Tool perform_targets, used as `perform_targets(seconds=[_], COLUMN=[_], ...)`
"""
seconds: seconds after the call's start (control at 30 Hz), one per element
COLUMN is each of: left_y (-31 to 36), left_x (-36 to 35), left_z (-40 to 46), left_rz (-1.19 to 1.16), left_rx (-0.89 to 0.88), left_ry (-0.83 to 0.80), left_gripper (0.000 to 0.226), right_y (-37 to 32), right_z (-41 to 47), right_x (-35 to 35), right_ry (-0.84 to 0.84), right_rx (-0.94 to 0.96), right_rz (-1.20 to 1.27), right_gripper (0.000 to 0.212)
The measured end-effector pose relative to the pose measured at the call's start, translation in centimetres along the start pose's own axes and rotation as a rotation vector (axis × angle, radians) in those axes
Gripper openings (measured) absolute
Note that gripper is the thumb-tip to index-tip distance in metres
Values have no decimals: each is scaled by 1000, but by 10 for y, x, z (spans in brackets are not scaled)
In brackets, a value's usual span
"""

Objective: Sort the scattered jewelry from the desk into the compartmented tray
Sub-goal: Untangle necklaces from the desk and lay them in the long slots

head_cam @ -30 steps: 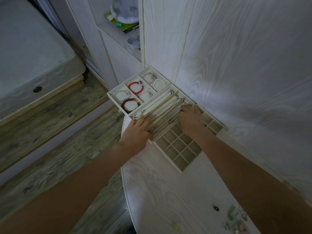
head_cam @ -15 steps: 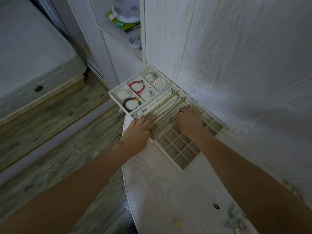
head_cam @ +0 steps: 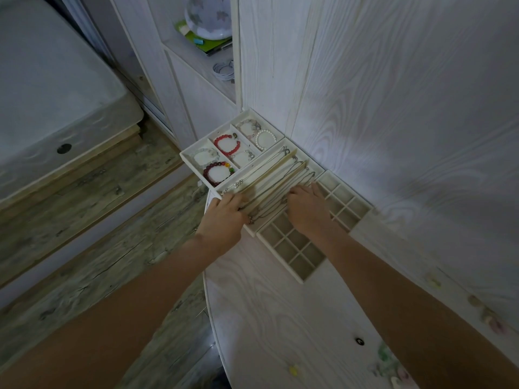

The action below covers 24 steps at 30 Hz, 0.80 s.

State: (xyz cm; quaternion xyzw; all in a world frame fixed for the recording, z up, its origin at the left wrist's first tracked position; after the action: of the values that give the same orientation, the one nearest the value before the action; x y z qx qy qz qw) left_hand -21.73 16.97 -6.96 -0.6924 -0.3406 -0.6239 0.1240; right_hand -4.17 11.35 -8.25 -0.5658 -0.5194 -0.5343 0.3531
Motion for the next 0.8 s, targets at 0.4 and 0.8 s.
perform_targets(seconds=[0.4, 0.8], left_y=[7, 9], left_x=[-1, 2], left_z=[1, 5], left_rz=[22, -8], left_rx=[3, -12], left_ry=[-58, -23], left_gripper=[47, 52], right_y=[1, 4], right_z=[6, 8], right_x=[-1, 11], right_ry=[-1, -97], right_rx=[12, 8], right_rz=[-69, -57], right_gripper=[28, 32])
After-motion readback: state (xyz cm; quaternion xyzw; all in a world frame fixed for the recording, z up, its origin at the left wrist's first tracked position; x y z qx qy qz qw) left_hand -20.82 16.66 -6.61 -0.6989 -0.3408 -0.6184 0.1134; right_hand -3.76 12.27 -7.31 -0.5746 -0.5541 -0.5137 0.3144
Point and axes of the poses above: each hand's wrist, its own z-axis towards the middle knuckle, its own x-axis out of the back of the hand, y = z × x, the point moved 1 cm from there along z, towards the middle knuckle, and after that the axes turned 13 degrees about -z, right-handed, at the moved point
